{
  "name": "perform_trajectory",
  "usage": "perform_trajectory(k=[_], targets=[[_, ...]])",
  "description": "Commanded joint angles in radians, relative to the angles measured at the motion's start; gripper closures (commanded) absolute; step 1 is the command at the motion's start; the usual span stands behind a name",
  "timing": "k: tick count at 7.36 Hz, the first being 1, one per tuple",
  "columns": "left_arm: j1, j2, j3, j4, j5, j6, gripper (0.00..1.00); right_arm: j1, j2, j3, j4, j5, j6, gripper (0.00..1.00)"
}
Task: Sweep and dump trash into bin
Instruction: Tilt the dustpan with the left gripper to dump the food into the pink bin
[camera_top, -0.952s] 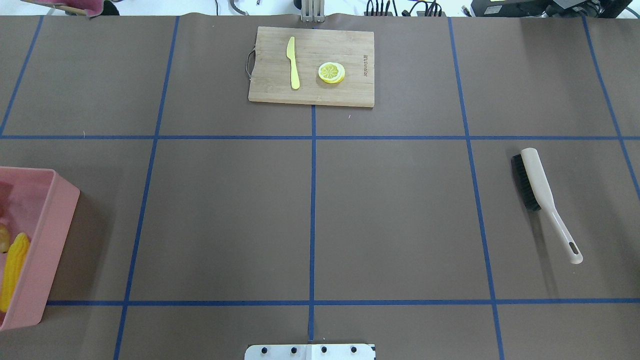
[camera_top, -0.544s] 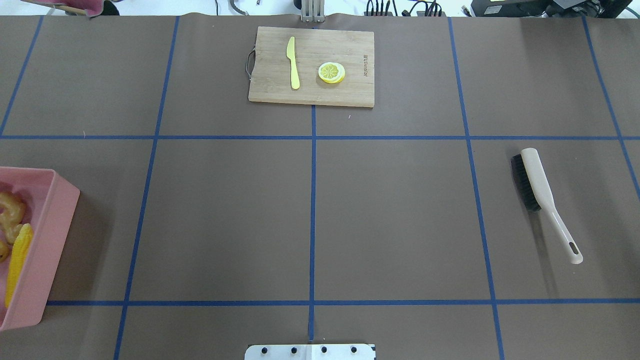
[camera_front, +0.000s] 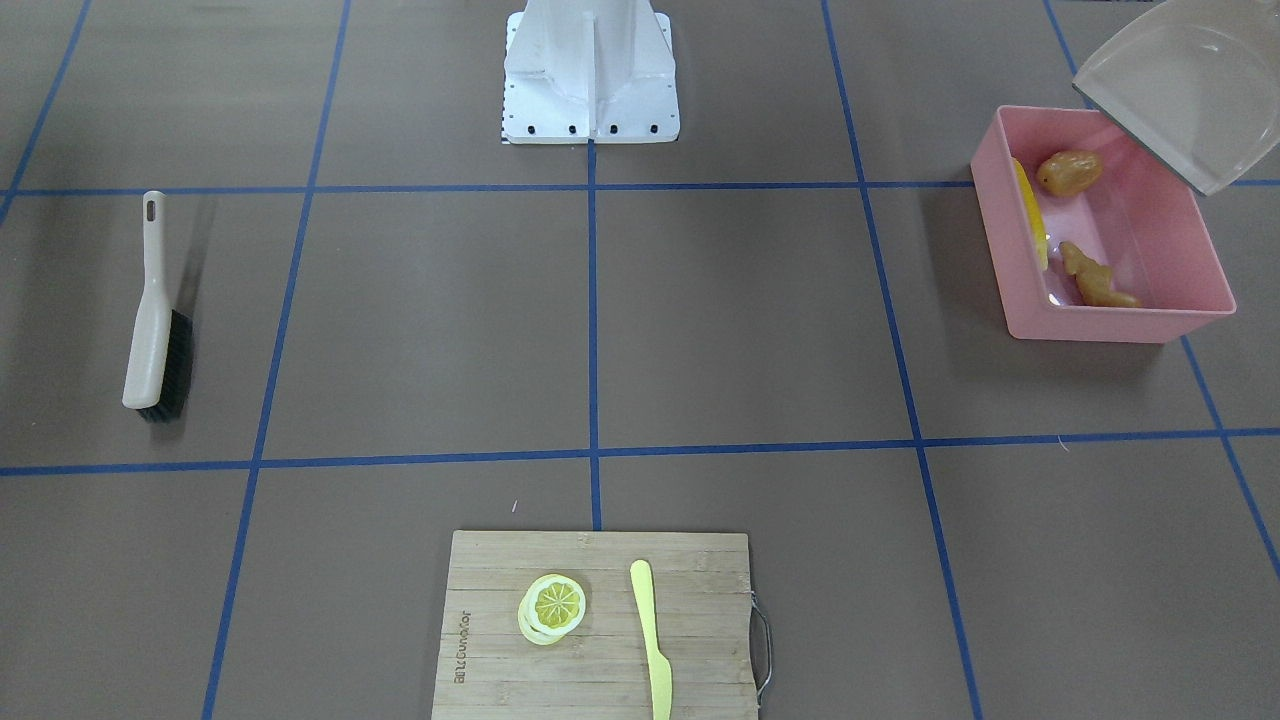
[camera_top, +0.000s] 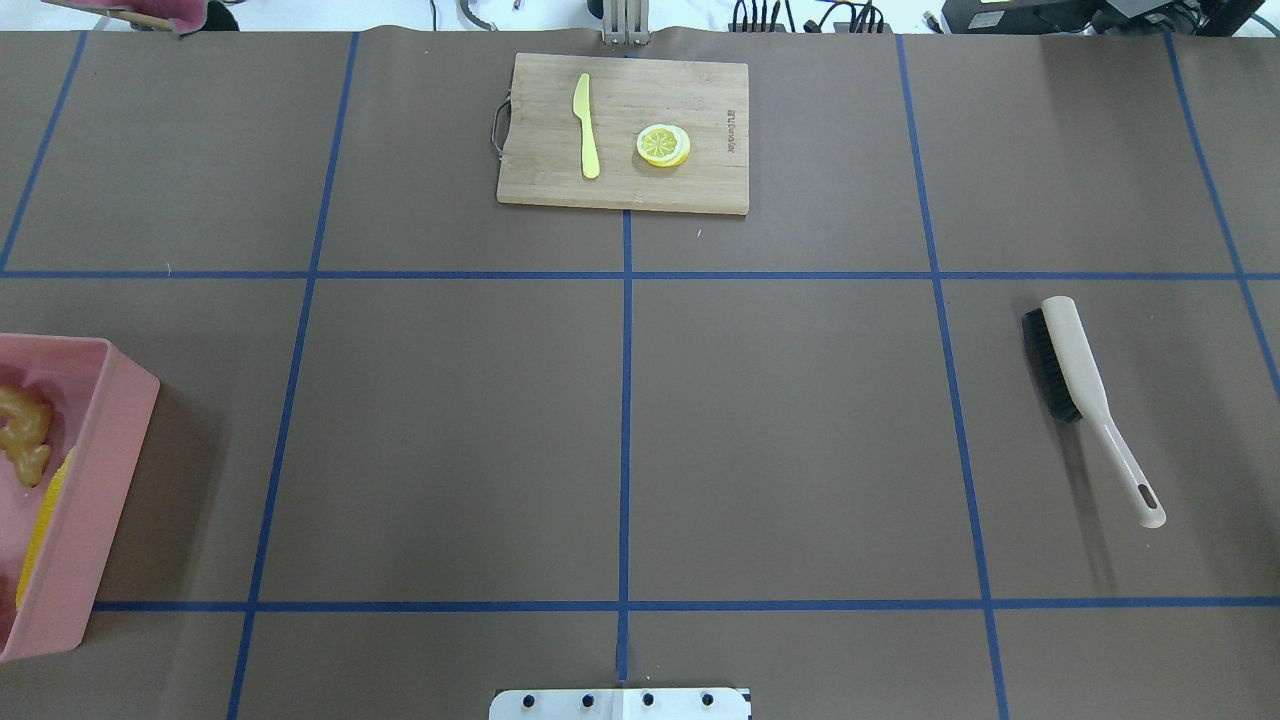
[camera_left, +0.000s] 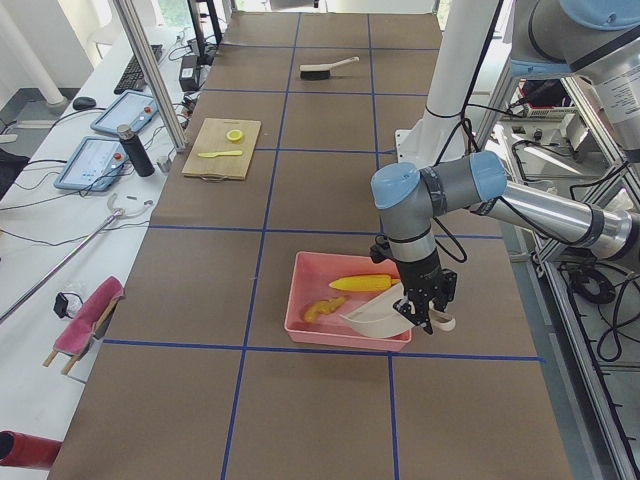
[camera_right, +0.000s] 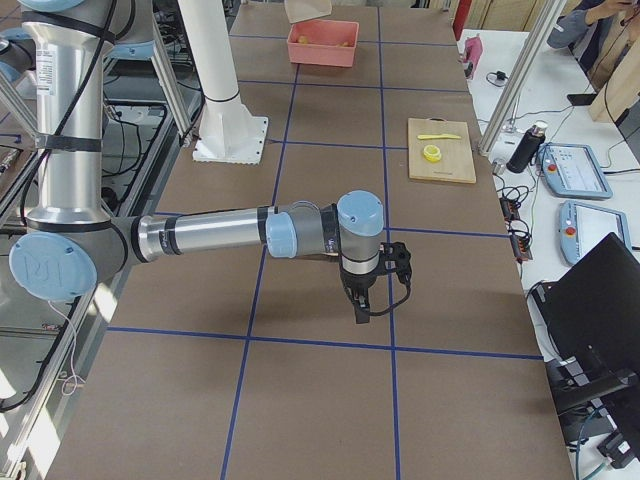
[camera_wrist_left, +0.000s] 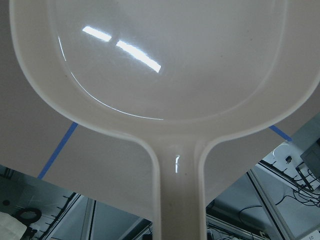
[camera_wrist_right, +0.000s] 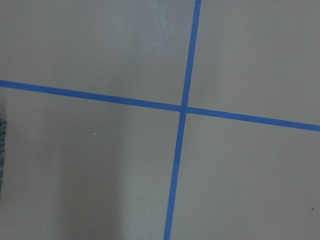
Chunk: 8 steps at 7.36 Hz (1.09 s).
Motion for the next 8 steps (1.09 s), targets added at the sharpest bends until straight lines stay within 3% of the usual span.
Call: perform_trajectory(k=[1, 4, 6, 8], targets=[[-0.028, -0.029, -0.035, -0.005, 0.001, -0.047, 1.0, -0.002, -0.011, -0.007, -0.002, 0.01, 0.002, 0.0], [-0.101, -0.117, -0.055, -0.009, -0.005, -0.098, 1.0, -0.002, -0.02, -0.006, -0.002, 0.01, 0.003, 0.0], [-0.108, -0.27, -0.04, -0.012, -0.015, -0.24, 1.0, -0.002, -0.023, -0.012, -0.011, 0.011, 0.002, 0.0], [-0.094, -0.355, 0.041, -0.154, -0.154, -0.316, 1.0, -0.002, -0.062, -0.013, -0.002, 0.016, -0.001, 0.0]])
